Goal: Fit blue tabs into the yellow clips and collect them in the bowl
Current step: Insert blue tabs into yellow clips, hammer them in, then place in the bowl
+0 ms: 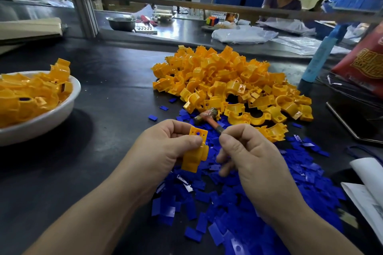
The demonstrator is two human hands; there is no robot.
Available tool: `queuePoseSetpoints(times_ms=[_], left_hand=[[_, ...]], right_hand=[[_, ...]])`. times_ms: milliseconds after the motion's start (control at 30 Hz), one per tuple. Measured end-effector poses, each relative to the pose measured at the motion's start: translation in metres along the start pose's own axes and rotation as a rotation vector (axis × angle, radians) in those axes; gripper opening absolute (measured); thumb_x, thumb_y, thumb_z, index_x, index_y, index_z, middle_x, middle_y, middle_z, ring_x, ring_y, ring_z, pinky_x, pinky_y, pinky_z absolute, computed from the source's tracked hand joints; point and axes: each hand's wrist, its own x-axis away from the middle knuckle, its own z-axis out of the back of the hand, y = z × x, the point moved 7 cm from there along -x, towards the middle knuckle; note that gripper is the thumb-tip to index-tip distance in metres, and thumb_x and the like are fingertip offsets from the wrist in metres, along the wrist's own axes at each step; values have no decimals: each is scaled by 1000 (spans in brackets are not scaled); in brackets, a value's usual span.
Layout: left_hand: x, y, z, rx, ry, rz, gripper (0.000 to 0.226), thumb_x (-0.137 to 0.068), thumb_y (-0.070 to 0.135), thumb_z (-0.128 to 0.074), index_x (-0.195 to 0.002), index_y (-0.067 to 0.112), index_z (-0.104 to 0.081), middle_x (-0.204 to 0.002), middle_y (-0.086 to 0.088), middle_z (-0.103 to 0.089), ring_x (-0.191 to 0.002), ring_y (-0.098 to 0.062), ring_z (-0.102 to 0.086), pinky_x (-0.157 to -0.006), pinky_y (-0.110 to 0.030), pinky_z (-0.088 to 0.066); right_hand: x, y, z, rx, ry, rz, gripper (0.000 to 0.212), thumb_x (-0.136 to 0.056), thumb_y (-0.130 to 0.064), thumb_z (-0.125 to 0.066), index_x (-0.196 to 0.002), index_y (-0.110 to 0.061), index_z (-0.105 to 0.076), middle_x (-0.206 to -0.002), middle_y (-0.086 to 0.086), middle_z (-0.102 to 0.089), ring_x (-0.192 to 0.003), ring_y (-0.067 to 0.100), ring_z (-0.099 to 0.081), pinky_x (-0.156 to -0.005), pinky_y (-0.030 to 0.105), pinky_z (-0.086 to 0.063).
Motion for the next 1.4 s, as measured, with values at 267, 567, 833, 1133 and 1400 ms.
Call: queuePoseSetpoints(times_ms=[267, 567, 833, 1133, 1400], left_hand=[[6, 2, -18, 40, -156, -77, 41, -63, 35, -82, -102, 25, -71, -95, -8, -77, -86, -24, -75, -69, -29, -58], [6, -2, -21, 33, -188, -66, 31, -77, 43, -75, -104, 28, -75, -99, -8, -76, -92, -26, -73, -74, -37, -57], [7, -4, -20, 31, -182, -70, 31, -77, 43, -72, -104, 28, -75, -100, -8, -76, -94, -28, -73, -73, -38, -58], [10, 1, -22, 36, -184, -92, 28, -76, 46, -71, -97, 29, -75, -97, -8, -77, -93, -27, -74, -76, -39, -56], [14, 14, -16, -3, -150, -105, 25, -76, 39, -68, -95, 26, -76, -92, -9, -76, -87, -26, -73, -69, -34, -57]], right_hand=[[4, -6, -3, -27, -19, 46, 9, -88, -28, -58, -84, -30, -65, -62, 6, -63, -49, 16, -59, -46, 25, -51], [8, -15, 0, 176, 67, 169, 14, -77, -47, -56, -88, -39, -59, -77, -7, -63, -63, 12, -62, -53, 22, -53], [2, 1, -6, -102, -79, 6, 24, -75, -41, -60, -98, -42, -65, -94, -12, -68, -87, 8, -67, -68, 20, -55], [4, -8, -5, -167, -59, 54, 19, -76, -32, -61, -91, -37, -71, -93, -12, -71, -87, 5, -67, -66, 13, -52], [6, -15, -5, 16, -58, 114, 22, -78, -42, -57, -98, -42, -65, -95, -17, -66, -87, 3, -65, -66, 17, -55]])
